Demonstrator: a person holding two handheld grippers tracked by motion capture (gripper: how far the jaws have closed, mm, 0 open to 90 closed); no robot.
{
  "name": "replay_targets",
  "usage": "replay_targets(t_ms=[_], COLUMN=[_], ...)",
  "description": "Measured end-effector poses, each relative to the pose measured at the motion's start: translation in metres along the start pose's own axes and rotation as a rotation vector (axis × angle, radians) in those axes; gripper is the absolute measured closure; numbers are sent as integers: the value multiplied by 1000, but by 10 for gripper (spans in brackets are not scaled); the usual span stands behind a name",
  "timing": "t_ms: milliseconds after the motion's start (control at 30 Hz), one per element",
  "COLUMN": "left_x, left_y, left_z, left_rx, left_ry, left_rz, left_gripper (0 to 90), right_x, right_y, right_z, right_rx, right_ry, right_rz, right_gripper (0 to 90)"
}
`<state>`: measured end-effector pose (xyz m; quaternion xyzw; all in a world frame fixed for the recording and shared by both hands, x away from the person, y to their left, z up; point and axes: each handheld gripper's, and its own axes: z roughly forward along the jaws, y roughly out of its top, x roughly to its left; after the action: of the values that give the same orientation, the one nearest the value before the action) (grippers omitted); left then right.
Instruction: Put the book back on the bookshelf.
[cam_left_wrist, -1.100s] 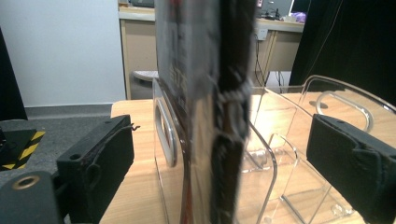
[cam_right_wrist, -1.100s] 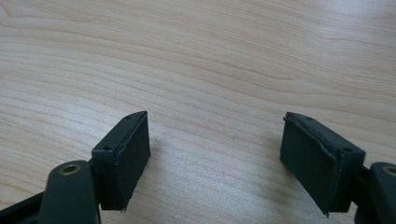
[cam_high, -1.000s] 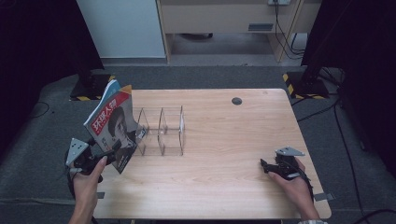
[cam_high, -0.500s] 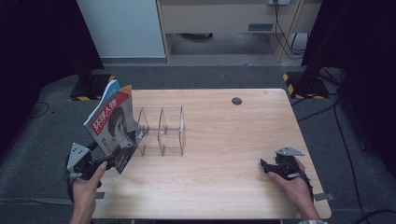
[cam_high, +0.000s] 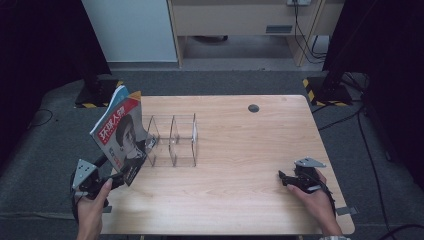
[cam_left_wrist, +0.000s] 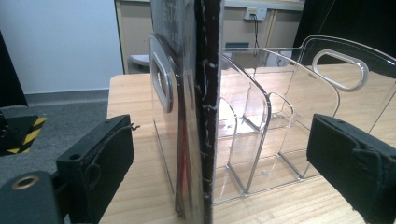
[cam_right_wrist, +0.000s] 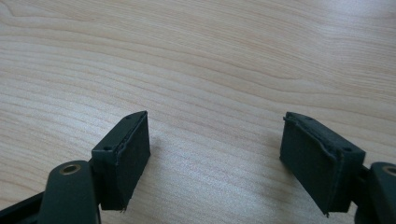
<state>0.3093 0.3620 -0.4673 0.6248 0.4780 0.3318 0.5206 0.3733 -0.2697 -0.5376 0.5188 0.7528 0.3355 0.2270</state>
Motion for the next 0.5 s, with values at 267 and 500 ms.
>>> replay_targets(t_ms=[267,500], left_x=[-2,-8], left_y=[-5,-13], left_z=[-2,-9], left_rx=[14,38], left_ry=[10,3], left_rz=[-5,5], left_gripper=[65,66], right_x=[0,0], right_y=[0,0], right_z=[0,0], right_rx=[0,0], right_ry=[0,1], right_rz=[0,0], right_gripper=[243,243])
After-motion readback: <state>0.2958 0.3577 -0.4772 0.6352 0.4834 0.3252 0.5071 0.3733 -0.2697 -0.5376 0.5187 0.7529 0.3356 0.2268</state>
